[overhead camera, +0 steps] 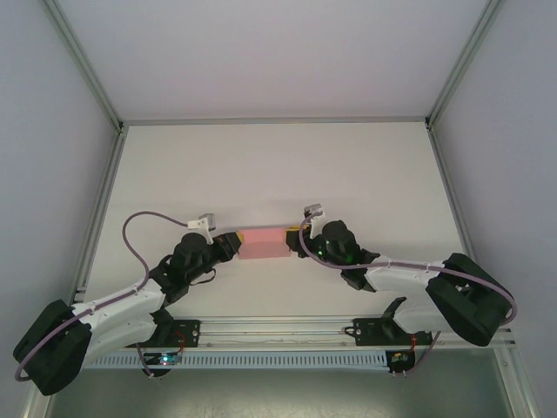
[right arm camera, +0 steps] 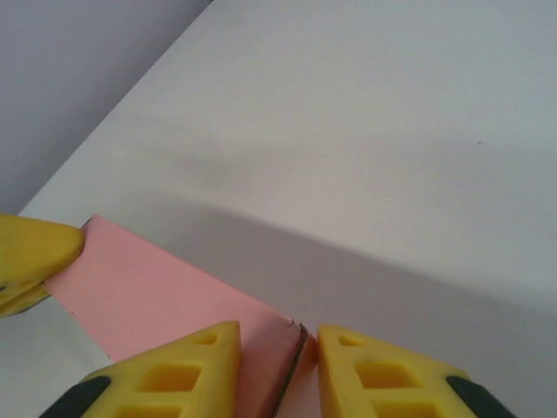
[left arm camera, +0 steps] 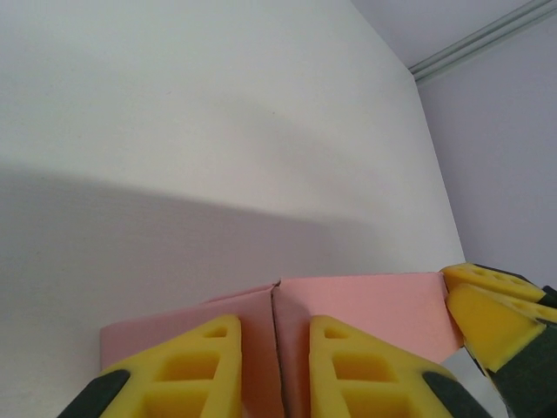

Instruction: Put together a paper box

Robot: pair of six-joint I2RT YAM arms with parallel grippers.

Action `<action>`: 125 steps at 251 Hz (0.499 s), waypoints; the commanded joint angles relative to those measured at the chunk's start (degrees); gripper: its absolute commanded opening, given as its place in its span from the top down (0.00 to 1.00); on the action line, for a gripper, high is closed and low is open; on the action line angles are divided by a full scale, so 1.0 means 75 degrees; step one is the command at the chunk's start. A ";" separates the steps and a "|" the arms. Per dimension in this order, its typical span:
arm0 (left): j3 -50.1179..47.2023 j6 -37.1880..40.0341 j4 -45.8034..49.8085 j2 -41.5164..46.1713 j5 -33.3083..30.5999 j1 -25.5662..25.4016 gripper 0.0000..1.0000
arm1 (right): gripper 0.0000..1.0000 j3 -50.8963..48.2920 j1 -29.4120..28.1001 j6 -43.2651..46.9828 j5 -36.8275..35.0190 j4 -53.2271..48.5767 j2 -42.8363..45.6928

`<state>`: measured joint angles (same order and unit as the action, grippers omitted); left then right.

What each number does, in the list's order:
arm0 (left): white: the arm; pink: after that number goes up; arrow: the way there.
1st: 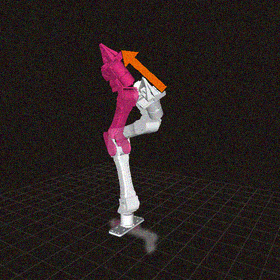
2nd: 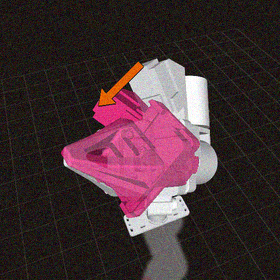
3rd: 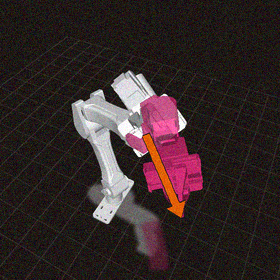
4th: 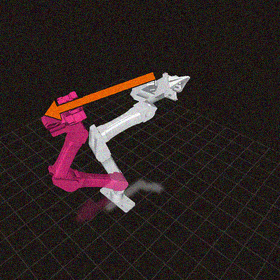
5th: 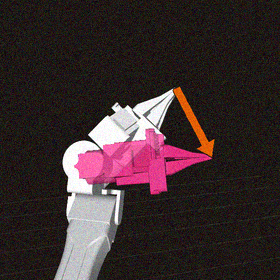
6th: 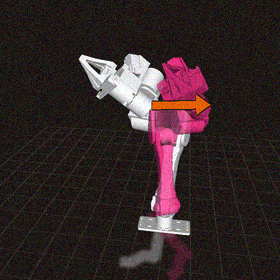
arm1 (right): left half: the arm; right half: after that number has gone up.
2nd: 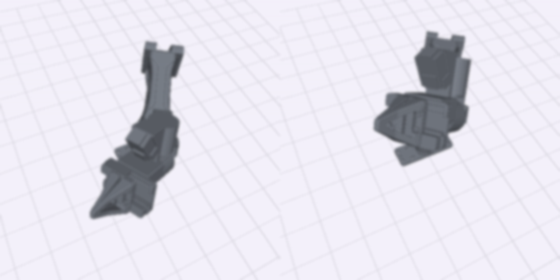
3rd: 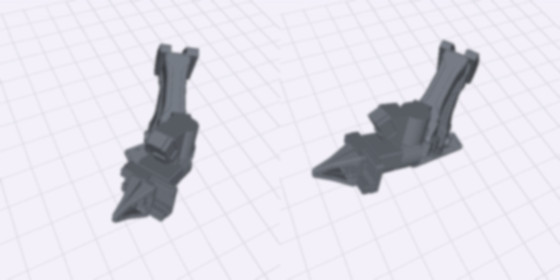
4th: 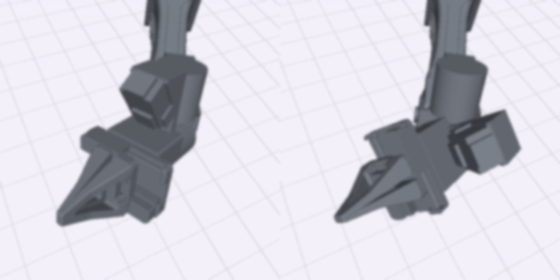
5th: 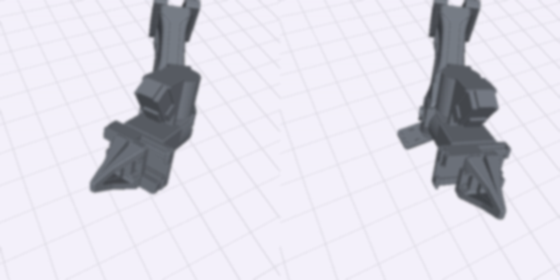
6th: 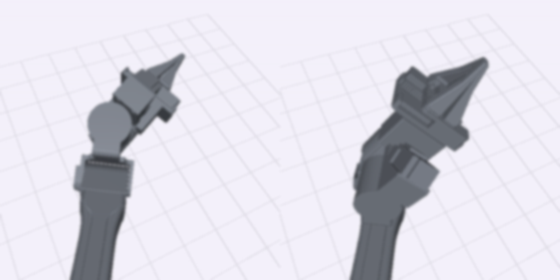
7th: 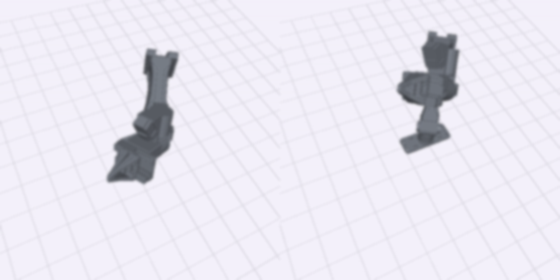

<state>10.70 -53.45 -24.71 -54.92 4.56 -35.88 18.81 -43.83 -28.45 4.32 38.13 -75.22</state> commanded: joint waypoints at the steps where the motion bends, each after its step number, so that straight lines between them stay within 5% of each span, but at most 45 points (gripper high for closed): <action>1: -0.0634 0.0730 0.0697 -0.0243 0.0266 0.0050 1.00 | 0.82 -0.0788 0.0079 0.0517 -0.0355 -0.2055 -0.0695; 61: -0.0575 0.1066 0.0833 -0.0080 0.0375 0.0007 1.00 | 0.93 -0.0674 -0.0045 0.0340 0.0031 -0.1827 -0.0910; 105: -0.0418 0.0980 0.1182 0.0150 0.0371 -0.0021 1.00 | 0.93 -0.0583 -0.0225 0.0152 -0.0020 -0.1977 -0.0658; 125: -0.0150 0.1033 0.1690 0.0322 0.0382 -0.0016 0.95 | 0.84 -0.0442 -0.0274 -0.0042 -0.0166 -0.2447 -0.0344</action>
<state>9.32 -49.47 -26.00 -52.90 4.84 -35.88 18.04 -44.88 -28.56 4.32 42.57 -76.34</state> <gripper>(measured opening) 0.158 0.130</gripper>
